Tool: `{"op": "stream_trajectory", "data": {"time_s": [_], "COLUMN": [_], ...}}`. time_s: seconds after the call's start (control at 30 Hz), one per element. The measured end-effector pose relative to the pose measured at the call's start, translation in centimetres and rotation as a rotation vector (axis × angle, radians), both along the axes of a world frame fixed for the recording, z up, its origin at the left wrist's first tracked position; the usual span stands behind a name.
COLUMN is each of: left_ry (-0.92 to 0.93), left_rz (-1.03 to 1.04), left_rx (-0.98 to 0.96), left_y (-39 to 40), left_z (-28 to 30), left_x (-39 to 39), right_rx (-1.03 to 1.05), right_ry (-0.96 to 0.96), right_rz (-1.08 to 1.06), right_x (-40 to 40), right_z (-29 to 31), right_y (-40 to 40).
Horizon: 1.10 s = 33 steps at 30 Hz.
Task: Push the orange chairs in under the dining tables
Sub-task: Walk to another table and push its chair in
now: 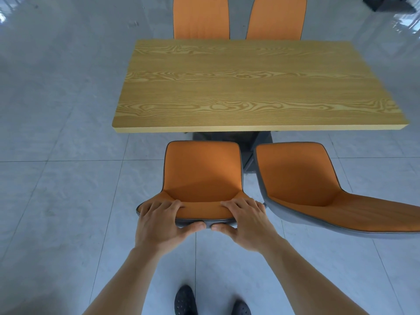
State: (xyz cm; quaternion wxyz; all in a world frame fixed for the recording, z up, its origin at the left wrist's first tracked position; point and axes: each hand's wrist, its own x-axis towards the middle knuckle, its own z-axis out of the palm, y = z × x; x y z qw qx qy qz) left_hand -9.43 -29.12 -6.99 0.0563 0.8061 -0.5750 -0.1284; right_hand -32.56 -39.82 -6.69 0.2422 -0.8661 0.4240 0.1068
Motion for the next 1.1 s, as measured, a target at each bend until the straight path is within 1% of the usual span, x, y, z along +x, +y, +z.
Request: {"op": "stream_trajectory", "data": {"time_s": [0.2,0.67,0.93,1.1], "left_ry": [0.001,0.014,0.013,0.054], "left_rz": [-0.006,-0.01,-0.016,-0.017], "left_rx": [0.024,-0.006,0.013,0.018], "left_y": [-0.1,0.0,0.2,0.7], "left_z": [0.0,0.0,0.0,0.6], "left_x": [-0.1,-0.1,0.0,0.1], "right_rx": [-0.002,0.003,-0.041,-0.042], "right_ry": [0.016,0.003,0.061,0.103], "right_rz": [0.006,-0.011,-0.015,-0.06], "right_x": [-0.2,-0.2,0.0,0.2], "right_z": [0.0,0.2,0.9,2.3], "right_y": [-0.2,0.1,0.8,1.8]}}
